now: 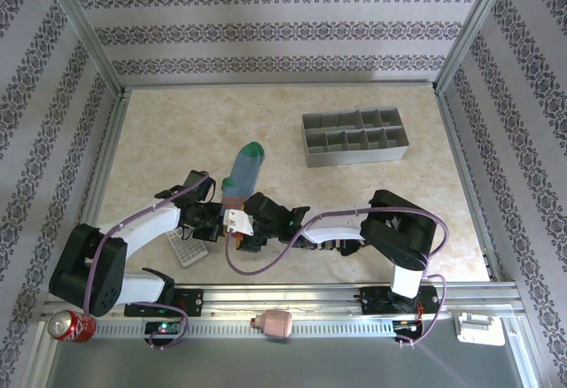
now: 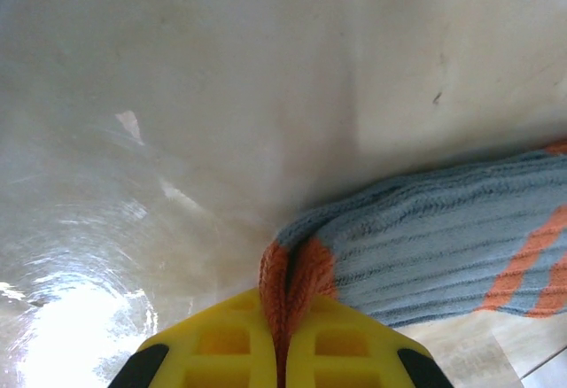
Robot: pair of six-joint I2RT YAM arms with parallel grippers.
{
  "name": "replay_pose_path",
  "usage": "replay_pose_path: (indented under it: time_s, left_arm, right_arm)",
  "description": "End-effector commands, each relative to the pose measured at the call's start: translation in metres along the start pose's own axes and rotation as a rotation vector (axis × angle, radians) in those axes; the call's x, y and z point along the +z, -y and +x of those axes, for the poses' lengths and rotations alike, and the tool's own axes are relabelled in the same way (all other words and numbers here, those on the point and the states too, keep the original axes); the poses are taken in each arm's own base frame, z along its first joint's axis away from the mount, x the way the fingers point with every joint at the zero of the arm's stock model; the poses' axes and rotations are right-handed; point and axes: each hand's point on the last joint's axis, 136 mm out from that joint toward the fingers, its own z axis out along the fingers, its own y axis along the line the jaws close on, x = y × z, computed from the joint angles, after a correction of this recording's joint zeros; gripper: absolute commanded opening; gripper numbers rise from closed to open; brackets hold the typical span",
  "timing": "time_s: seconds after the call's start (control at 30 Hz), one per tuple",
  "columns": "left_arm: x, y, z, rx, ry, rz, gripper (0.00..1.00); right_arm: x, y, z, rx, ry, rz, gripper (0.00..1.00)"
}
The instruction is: Roll the socks
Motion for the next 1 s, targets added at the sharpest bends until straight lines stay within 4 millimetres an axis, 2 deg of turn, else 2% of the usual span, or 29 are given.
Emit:
replay_pose_path:
  time_s: [0.0,0.1,0.33,0.43,0.57,0.7,0.83,0.97]
  left_arm:
    - [-0.008,-0.011,-0.001,-0.062,0.013,-0.025,0.0]
    - [-0.013,-0.01,0.0,-0.061,0.001,-0.009,0.0]
    - [-0.017,-0.009,-0.001,-0.075,-0.014,0.019,0.0]
    - [-0.016,-0.008,-0.002,-0.078,-0.017,0.021,0.0]
    - [-0.014,-0.009,-0.003,-0.08,-0.018,0.016,0.0]
    - [-0.014,-0.009,-0.003,-0.083,-0.021,0.021,0.0]
    - [-0.014,-0.01,-0.004,-0.086,-0.017,0.016,0.0]
    - [-0.012,-0.01,-0.004,-0.087,-0.02,0.016,0.0]
  right_arm:
    - [-0.002,-0.01,-0.005,0.013,0.031,-0.06,0.83]
    - [0.0,-0.014,-0.004,0.004,0.024,-0.087,0.83]
    - [0.013,-0.005,-0.001,-0.012,-0.028,-0.047,0.77]
    - [0.016,0.0,0.0,-0.018,-0.038,-0.014,0.68]
    - [0.015,0.01,-0.004,-0.021,-0.038,0.037,0.49]
    - [0.016,0.013,-0.003,-0.025,-0.044,0.057,0.37]
    - [0.013,0.013,-0.011,-0.009,-0.017,0.06,0.32]
    - [0.008,0.014,-0.022,0.004,0.014,0.059,0.35]
